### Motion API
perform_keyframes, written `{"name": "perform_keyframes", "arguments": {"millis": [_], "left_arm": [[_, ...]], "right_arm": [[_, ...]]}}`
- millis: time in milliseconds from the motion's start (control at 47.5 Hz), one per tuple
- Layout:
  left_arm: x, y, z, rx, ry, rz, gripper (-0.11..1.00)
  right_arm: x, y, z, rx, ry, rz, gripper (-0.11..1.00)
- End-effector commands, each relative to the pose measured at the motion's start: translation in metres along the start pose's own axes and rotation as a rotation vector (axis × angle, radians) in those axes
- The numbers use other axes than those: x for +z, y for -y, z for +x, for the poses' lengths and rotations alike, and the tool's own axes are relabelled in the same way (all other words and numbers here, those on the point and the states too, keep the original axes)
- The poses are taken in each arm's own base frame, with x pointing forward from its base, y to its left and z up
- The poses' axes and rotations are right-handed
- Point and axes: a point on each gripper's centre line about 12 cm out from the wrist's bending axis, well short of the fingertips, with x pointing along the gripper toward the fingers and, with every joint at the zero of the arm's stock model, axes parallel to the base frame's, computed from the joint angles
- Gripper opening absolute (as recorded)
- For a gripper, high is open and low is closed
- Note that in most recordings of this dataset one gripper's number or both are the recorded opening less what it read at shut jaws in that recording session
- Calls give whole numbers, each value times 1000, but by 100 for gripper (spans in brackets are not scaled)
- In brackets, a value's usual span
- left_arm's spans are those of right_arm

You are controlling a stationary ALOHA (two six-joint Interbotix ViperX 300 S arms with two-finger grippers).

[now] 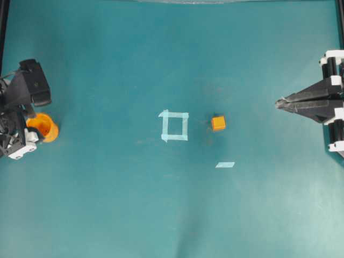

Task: Lift the orange cup with left arm.
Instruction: 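Lower the left gripper onto the cup wall and close on it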

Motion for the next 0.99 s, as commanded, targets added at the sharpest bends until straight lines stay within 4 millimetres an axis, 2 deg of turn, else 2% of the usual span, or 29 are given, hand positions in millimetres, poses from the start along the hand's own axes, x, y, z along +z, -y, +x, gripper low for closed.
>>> {"name": "perform_keyframes", "arguments": {"millis": [0, 442, 674, 969], "left_arm": [[7, 8, -5, -21, 22, 4, 75], [5, 25, 9, -47, 11, 5, 75], [2, 24, 22, -24, -26, 4, 75], [1, 24, 27, -29, -18, -10, 74]], "right_arm": [[13, 0, 2, 2, 29, -3, 0], [12, 0, 2, 2, 26, -3, 0], [11, 0, 3, 2, 20, -3, 0], [9, 0, 4, 2, 12, -3, 0]]}}
